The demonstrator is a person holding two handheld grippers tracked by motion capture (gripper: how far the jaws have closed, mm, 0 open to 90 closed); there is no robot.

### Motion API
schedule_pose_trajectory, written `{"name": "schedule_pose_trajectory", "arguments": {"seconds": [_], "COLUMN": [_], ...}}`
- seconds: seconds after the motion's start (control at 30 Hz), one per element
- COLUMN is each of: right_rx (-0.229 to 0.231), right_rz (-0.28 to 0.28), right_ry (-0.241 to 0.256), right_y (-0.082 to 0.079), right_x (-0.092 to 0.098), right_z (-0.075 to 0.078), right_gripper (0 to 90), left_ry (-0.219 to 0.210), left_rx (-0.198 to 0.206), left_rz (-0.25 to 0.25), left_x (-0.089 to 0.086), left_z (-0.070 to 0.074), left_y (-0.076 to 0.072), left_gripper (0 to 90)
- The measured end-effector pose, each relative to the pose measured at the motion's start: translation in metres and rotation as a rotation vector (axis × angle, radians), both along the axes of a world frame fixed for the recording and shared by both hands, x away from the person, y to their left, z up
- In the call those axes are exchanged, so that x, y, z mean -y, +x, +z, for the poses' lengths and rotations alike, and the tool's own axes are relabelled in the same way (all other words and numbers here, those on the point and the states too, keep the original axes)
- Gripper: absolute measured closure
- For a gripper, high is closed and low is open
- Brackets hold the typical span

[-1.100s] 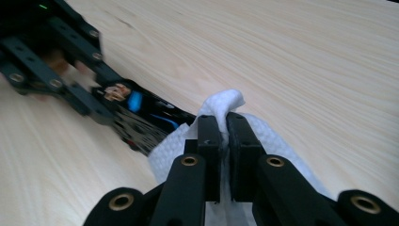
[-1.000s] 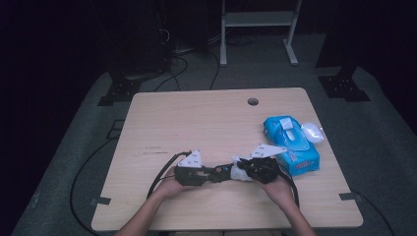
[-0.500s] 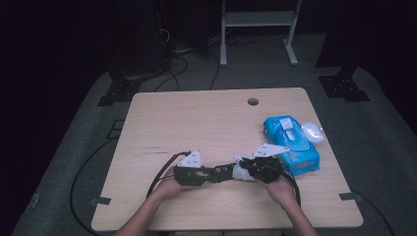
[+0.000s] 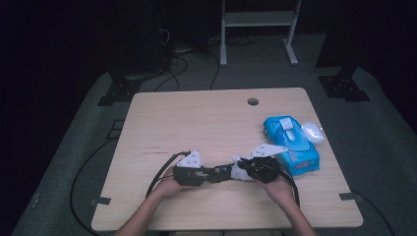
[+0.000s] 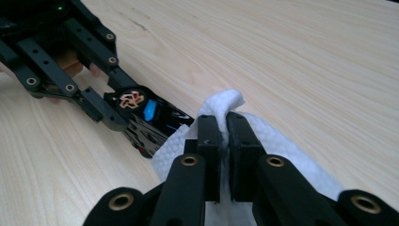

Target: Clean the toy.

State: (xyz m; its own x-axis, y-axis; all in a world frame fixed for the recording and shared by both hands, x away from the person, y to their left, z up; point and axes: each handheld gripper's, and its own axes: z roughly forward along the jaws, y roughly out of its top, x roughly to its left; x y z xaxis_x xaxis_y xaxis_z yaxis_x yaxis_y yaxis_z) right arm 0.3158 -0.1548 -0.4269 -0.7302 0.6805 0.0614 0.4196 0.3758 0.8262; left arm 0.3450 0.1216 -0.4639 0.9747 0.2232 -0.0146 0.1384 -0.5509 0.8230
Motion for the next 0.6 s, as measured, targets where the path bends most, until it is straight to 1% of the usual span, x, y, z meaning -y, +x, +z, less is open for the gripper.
{"name": "schedule_pose_trajectory", "arguments": {"seconds": [0.03, 0.1, 0.13, 0.2, 0.27, 0.3, 0.33, 0.4, 0.43, 0.47, 0.53, 0.6], "right_rx": [-0.003, 0.002, -0.003, -0.017, -0.015, -0.014, -0.013, -0.007, -0.007, -0.011, -0.011, -0.019], "right_rz": [0.0, -0.024, -0.036, -0.057, -0.063, -0.068, -0.047, -0.024, -0.024, -0.009, 0.042, 0.074], "right_ry": [0.003, -0.007, -0.004, 0.017, 0.014, 0.011, 0.015, 0.017, 0.017, 0.025, 0.027, 0.036], "right_y": [0.001, 0.003, 0.004, 0.004, 0.004, 0.003, 0.003, 0.001, 0.001, 0.001, 0.0, -0.001], "right_x": [0.001, 0.009, 0.014, 0.021, 0.022, 0.02, 0.014, 0.003, 0.003, -0.003, -0.022, -0.035], "right_z": [0.0, 0.0, 0.0, -0.001, 0.0, 0.0, 0.0, 0.0, 0.0, 0.0, -0.001, -0.001], "right_gripper": [84.6, 84.6, 84.7, 84.7, 84.6, 84.7, 84.6, 84.6, 84.6, 84.6, 84.7, 84.7], "left_ry": [-0.001, -0.004, -0.005, -0.002, 0.0, 0.002, 0.001, 0.001, 0.001, 0.0, 0.0, -0.005], "left_rx": [0.001, 0.001, 0.0, 0.002, 0.0, 0.002, 0.001, 0.0, 0.0, 0.0, 0.001, -0.003], "left_rz": [0.0, 0.0, 0.0, -0.002, -0.001, -0.002, 0.0, 0.001, 0.001, 0.001, 0.002, 0.005], "left_x": [-0.001, -0.001, -0.001, -0.001, 0.0, 0.0, 0.0, 0.0, 0.0, 0.0, 0.001, 0.002], "left_z": [0.0, 0.0, 0.0, 0.0, 0.0, 0.0, 0.0, 0.0, 0.0, 0.0, 0.0, 0.0], "left_y": [0.0, 0.0, 0.0, 0.0, 0.001, 0.001, 0.0, 0.0, 0.0, 0.0, 0.0, 0.0], "left_gripper": [72.2, 72.2, 72.2, 72.2, 72.2, 72.2, 72.2, 72.2, 72.2, 72.2, 72.2, 72.2]}}
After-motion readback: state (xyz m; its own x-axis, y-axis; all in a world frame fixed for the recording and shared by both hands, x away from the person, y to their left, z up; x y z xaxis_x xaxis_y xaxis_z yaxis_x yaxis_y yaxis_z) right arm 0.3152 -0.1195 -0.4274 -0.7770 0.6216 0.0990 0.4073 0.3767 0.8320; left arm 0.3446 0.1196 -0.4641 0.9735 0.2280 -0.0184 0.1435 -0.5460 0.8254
